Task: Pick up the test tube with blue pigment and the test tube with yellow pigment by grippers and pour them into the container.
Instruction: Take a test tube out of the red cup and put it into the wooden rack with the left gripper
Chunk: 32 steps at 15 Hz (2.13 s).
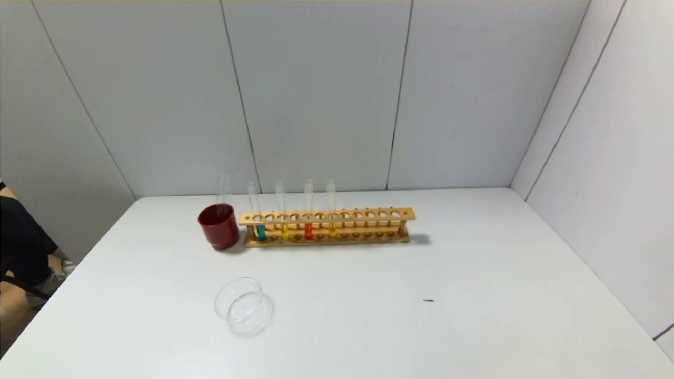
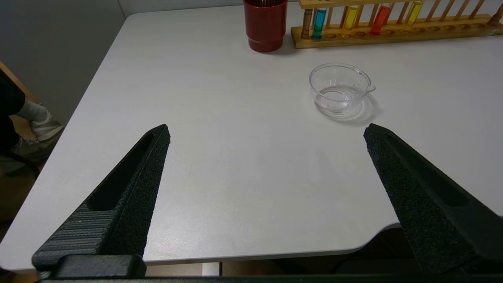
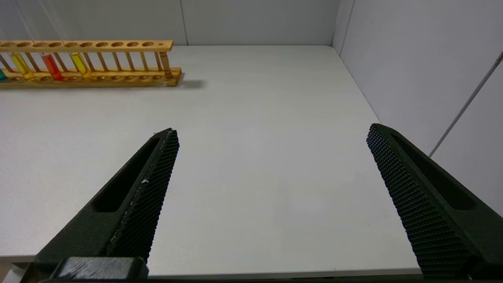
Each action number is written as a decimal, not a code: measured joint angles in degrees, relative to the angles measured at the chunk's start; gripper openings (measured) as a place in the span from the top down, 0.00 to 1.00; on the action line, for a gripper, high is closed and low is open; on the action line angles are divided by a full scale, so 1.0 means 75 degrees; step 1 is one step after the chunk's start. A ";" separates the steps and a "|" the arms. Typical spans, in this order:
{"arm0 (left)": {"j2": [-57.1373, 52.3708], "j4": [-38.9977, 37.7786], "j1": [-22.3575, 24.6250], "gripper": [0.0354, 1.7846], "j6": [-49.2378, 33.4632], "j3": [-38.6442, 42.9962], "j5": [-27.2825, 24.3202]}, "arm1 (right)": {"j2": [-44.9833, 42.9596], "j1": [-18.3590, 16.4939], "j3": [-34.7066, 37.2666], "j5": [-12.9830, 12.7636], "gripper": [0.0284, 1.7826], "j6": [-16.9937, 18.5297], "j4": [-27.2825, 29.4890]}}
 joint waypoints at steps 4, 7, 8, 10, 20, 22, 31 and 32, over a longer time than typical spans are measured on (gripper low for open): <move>0.0000 0.0003 0.0000 0.02 0.0003 0.0000 -0.0003 | 0.0000 0.0000 0.0000 -0.0002 0.02 0.0000 0.0000; 0.0000 0.0000 0.0003 0.02 0.0000 0.0000 -0.0003 | 0.0000 0.0000 0.0000 0.0000 0.02 0.0000 -0.0003; 0.0000 0.0000 0.0003 0.02 0.0003 0.0000 0.0000 | 0.0000 0.0000 0.0000 0.0000 0.02 0.0000 -0.0003; 0.0000 0.0000 -0.0003 0.02 0.0041 0.0000 0.0003 | 0.0000 0.0000 0.0000 0.0000 0.02 0.0000 0.0000; 0.2289 0.1011 -0.0007 0.02 0.0341 -0.3147 -0.1258 | 0.0000 0.0000 0.0000 0.0003 0.02 0.0000 0.0000; 0.3776 0.0900 -0.0039 0.02 0.0333 -0.4194 -0.1338 | 0.0000 0.0000 0.0000 0.0003 0.02 0.0000 -0.0003; 1.0481 -0.1881 -0.0863 0.02 0.0349 -0.6624 -0.1217 | -0.0003 0.0000 0.0000 -0.0002 0.02 -0.0003 -0.0003; 1.1046 -0.2347 -0.0980 0.02 0.0353 -0.6693 -0.1087 | -0.0003 0.0000 0.0000 0.0000 0.02 -0.0003 0.0000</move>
